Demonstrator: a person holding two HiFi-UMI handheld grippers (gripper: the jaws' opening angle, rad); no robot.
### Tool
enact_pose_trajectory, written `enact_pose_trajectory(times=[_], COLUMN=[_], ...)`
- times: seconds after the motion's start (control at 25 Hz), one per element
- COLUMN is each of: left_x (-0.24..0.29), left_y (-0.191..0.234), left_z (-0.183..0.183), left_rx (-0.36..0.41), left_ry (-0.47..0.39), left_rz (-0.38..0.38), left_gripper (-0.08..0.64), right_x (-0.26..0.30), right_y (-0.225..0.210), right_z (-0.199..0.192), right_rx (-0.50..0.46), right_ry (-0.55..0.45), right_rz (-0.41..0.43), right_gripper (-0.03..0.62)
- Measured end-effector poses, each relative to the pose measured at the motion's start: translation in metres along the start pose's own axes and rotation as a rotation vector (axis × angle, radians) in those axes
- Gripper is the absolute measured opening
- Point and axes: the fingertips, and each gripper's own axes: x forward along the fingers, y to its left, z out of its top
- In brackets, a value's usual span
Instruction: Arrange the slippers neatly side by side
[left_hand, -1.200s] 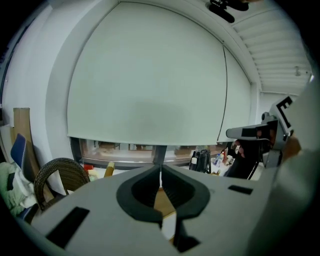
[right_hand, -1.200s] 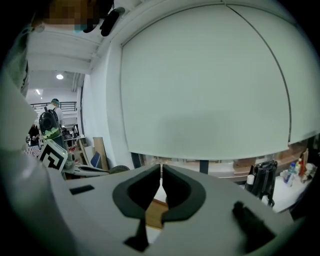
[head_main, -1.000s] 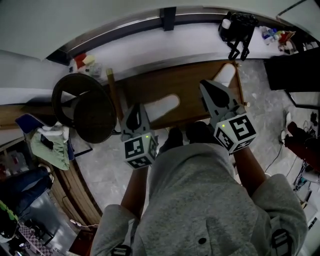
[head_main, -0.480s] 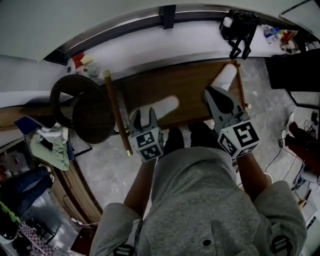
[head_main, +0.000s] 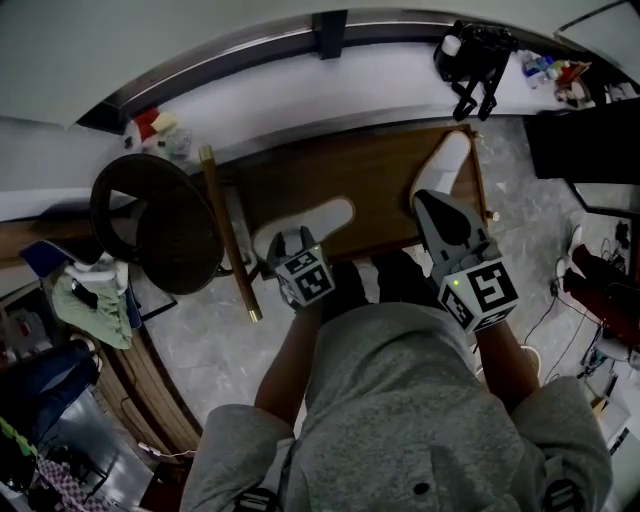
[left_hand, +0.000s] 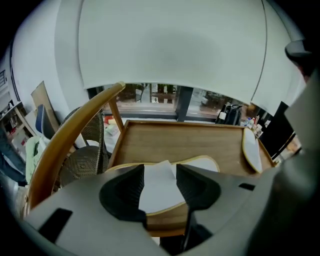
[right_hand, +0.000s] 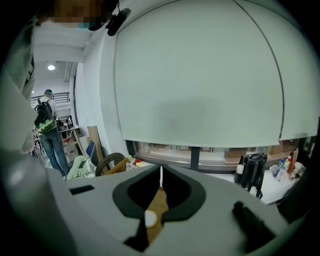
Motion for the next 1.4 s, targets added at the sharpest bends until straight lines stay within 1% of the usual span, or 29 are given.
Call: enact_pose_trajectory(times=[0.32,0.36,0.44,0.56,0.64,0.88,1.04,1.12,1.2,1.4], left_x=[0.01,0.011,0.011,0.009,0.009,0.006,0.003,-0.002,-0.007,-0.017], left_y=[0.002,0.002,0.003,0.003,0.002,-0.001,-0.003,-0.006,-0.011,-0.029], left_z=[-0.005,-0.005,-0.005,-0.006,-0.005,0.001,0.01,0.017,0.025,0.047], left_rx=[-0.033,-0.035,-0.034,-0.027,-0.026,-0.02,-0.005,0.01,0.045,0.18], left_ry=[0.019,0.021,0.019,0.011,0.005,-0.01,-0.043,-0.062,-0.081,-0.147], left_rz=[0.041,0.048,0.061,0.067,0.062,0.036,0.023,0.011,-0.007,-0.067], left_gripper=[0.201,0.182,0.117,0.061,0.037,0.025,0.023,0.023,0.023,0.023], right_x=[-0.001,-0.001,-0.001,-0.003,-0.003,-0.006,-0.007,-0.008,-0.009,-0.011], right_y=[0.003,0.003,0.003,0.002,0.002,0.0,-0.001,-0.002,-0.003,-0.008], right_z=[-0.003,-0.003,-0.004,-0.005,-0.004,-0.003,-0.001,0.0,0.001,0.0], right_rx=[-0.026,-0.029,-0.035,-0.034,-0.032,-0.029,-0.022,-0.016,-0.01,0.006], right_ry=[0.013,0.013,0.01,0.01,0.006,-0.006,-0.024,-0.028,-0.032,-0.053], right_rz=[-0.005,-0.006,-0.006,-0.012,-0.014,-0.018,-0.019,-0.022,-0.025,-0.033], right_gripper=[0.029,0.029,0.029,0.029,0.029,0.029,0.029,0.029,0.029,0.029])
